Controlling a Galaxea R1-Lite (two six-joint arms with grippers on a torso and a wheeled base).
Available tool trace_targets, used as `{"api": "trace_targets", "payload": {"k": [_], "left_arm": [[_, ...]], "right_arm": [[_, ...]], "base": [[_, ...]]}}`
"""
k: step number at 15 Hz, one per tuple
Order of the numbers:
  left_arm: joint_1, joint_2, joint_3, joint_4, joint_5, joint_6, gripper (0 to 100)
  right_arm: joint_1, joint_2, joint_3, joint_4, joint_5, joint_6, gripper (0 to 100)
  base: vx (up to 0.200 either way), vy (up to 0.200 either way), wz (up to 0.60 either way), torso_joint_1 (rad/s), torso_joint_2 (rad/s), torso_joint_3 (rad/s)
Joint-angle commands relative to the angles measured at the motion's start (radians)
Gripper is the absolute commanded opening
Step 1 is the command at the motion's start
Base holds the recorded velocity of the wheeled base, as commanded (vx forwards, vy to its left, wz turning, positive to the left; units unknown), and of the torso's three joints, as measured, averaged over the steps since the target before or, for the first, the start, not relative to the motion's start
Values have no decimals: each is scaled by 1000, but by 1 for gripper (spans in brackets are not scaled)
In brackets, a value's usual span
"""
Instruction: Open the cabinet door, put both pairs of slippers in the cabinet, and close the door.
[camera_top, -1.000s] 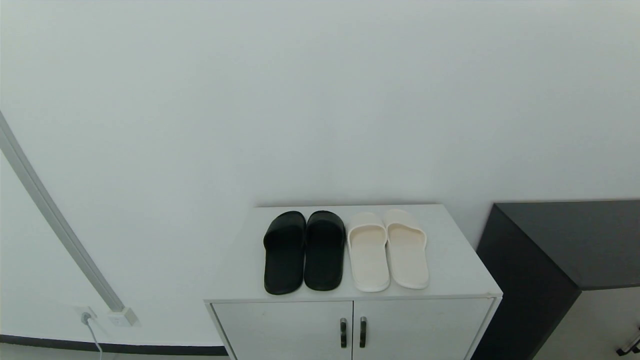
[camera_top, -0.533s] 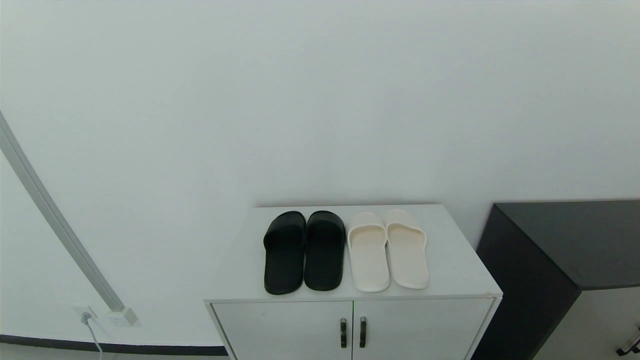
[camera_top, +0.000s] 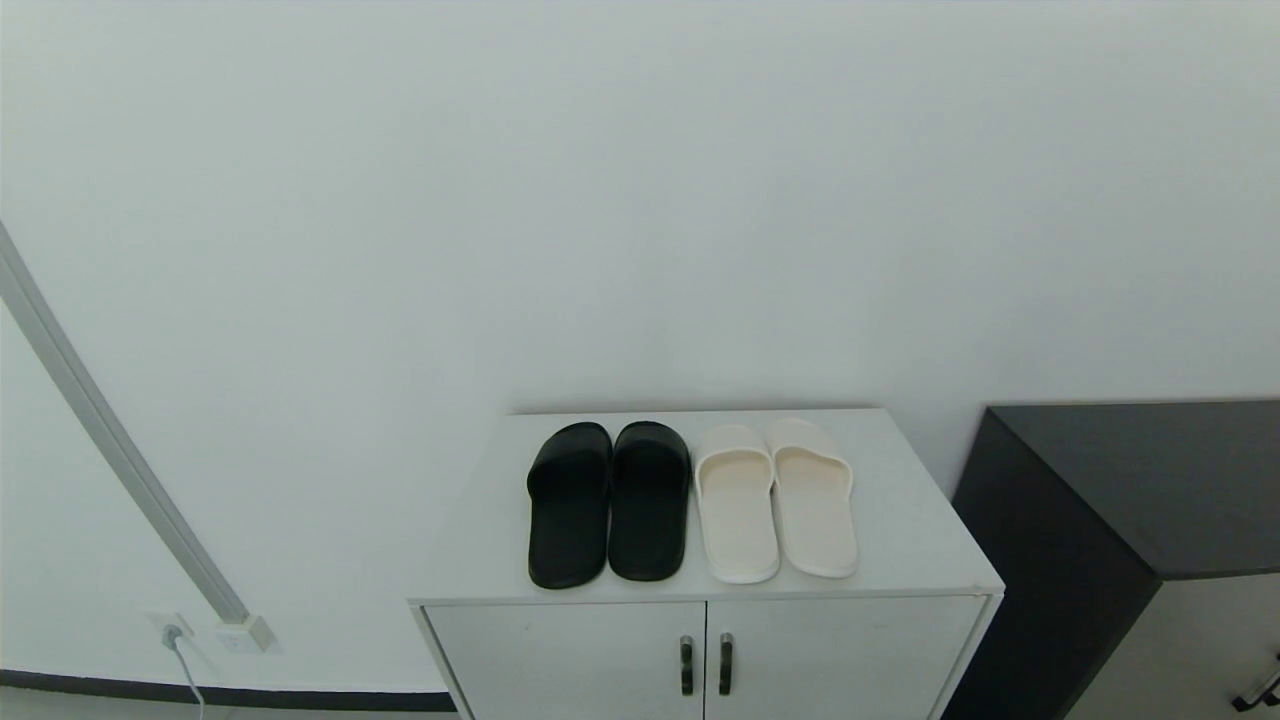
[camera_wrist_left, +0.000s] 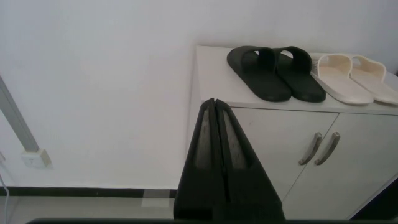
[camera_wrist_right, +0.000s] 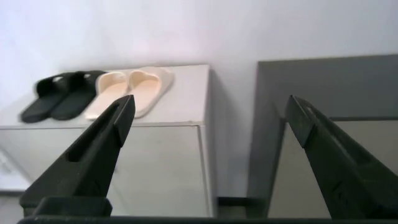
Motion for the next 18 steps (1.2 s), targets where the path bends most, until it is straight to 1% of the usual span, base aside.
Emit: {"api": "trace_targets", "payload": {"k": [1,2,3,5,6,7,8,10,11,13,15,17,18], "left_arm": [[2,1,0,0,0,-1,0],[2,1,0,0,3,-4,0],[2,1,0,0,3,-8,0],[0,1,0,0,3,-6,0],[0,1,0,0,3,-6,0],[2,1,0,0,3,-6,0],[0,1,0,0,2,-4,0],[0,1,0,0,2,-6,0],[0,1,0,0,2,-6,0],[0,1,0,0,0,-6,0],[0,1,0,0,0,-4,0],[0,1,-1,1,-1,-4,0],[0,1,-1,1,-1,-4,0]], "right_arm": [[80,335,-71,-56,65,42,100],[94,450,-68,-152,76,46,100],[124,534,-68,-213,75,48,100],[253,720,-82,-359,44,74,100],[318,790,-98,-403,-8,98,100],[401,853,-118,-435,-76,124,100],[503,912,-129,-472,-146,151,100],[667,1013,-157,-526,-275,172,100],[750,1091,-190,-558,-353,204,100],[807,1208,-255,-598,-441,247,100],[810,1295,-316,-601,-472,272,100],[813,1398,-395,-601,-542,290,100],[813,1445,-431,-599,-560,315,100]], "base": [[0,0,0,0,0,0],[0,0,0,0,0,0],[0,0,0,0,0,0],[0,0,0,0,0,0],[0,0,0,0,0,0],[0,0,0,0,0,0],[0,0,0,0,0,0],[0,0,0,0,0,0],[0,0,0,0,0,0],[0,0,0,0,0,0],[0,0,0,0,0,0],[0,0,0,0,0,0],[0,0,0,0,0,0]]}}
